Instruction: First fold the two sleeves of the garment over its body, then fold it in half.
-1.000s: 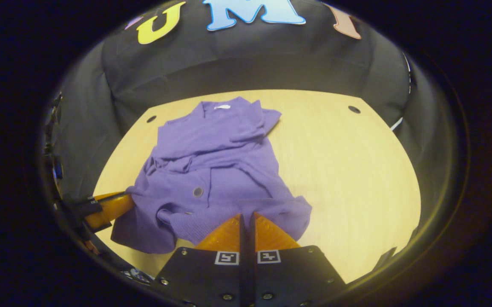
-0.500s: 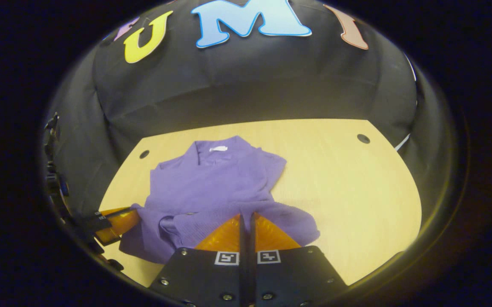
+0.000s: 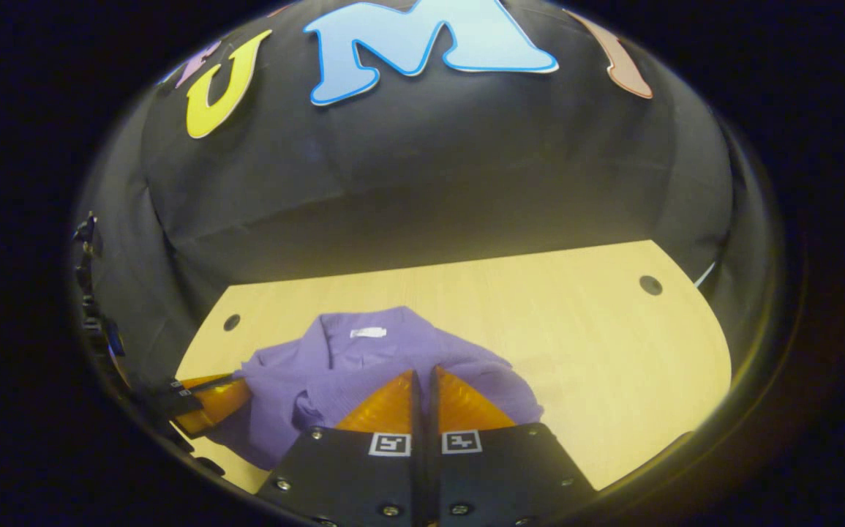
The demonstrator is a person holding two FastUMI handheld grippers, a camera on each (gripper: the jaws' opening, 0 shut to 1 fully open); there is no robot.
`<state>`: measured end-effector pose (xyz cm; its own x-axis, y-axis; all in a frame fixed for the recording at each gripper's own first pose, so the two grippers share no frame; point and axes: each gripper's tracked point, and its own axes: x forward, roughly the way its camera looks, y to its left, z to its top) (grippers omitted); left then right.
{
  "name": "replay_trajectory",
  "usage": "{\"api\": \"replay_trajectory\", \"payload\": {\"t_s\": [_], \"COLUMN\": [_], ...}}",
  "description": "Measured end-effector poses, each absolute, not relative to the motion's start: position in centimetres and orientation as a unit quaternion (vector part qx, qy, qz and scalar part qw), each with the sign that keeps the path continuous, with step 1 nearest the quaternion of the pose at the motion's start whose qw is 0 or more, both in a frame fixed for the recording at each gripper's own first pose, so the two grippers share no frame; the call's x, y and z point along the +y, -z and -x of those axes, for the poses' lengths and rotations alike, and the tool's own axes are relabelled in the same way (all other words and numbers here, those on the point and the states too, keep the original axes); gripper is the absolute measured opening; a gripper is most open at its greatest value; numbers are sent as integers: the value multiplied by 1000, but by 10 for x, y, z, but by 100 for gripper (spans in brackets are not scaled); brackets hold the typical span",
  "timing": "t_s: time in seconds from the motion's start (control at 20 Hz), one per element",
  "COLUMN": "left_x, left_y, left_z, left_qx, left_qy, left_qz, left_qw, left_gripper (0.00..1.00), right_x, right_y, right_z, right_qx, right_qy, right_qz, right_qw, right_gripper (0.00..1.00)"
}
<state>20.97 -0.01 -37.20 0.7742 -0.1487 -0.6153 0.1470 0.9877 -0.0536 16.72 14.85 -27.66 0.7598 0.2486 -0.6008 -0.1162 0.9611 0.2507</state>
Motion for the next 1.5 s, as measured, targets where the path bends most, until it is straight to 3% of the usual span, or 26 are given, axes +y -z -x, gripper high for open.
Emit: {"api": "replay_trajectory", "payload": {"t_s": [0.65, 1.2, 1.25, 1.3, 1.35, 1.4, 1.45, 1.5], "left_x": [-8, -8, -8, -6, -6, -6, -7, -8], "left_y": [414, 438, 438, 439, 439, 440, 440, 437], "left_z": [-339, -343, -343, -343, -342, -340, -338, -334], "left_qx": [299, 311, 313, 315, 318, 320, 326, 328], "left_qy": [87, 75, 75, 71, 67, 62, 61, 59], "left_qz": [6, 5, 1, -3, -8, -10, -8, -3], "left_qw": [950, 947, 947, 947, 946, 945, 943, 943], "left_gripper": [6, 7, 17, 19, 30, 29, 39, 49], "right_x": [144, 151, 150, 146, 143, 143, 140, 138], "right_y": [329, 386, 386, 386, 384, 385, 384, 382], "right_z": [-268, -268, -267, -266, -266, -264, -263, -262], "right_qx": [315, 366, 371, 374, 375, 375, 374, 369], "right_qy": [-55, -59, -58, -57, -58, -57, -56, -56], "right_qz": [-107, -117, -122, -125, -131, -134, -134, -133], "right_qw": [941, 921, 919, 917, 916, 915, 916, 918], "right_gripper": [1, 3, 7, 9, 18, 22, 37, 46]}}
